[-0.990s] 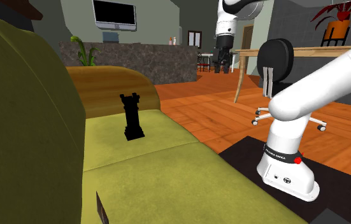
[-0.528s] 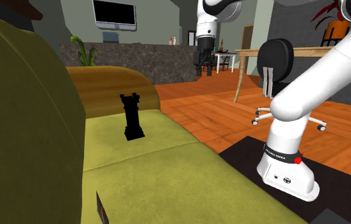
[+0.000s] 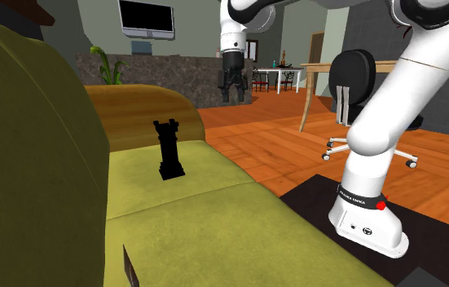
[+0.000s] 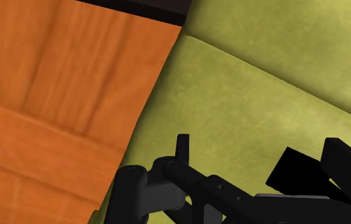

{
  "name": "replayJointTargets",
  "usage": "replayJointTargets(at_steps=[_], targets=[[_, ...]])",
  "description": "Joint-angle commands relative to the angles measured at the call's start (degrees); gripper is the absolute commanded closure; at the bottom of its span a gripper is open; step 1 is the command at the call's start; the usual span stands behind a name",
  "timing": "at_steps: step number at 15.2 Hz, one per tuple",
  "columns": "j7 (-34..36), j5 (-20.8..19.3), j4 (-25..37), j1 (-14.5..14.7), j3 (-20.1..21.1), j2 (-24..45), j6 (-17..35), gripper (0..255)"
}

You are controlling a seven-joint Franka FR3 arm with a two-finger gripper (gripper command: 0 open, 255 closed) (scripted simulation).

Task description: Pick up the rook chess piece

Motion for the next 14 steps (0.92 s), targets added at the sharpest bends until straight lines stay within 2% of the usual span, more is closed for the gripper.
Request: replayJointTargets(at_steps=[1,8,14], targets=[[1.93,-0.24,3.25,0.66,1.81,3.74,0.37,0],[9.11,-3.79,16.91,3.69,7.36,18.68,0.64,0],[15.44,-9.32,32.37,8.75,10.37,33.3,-1.85,0]])
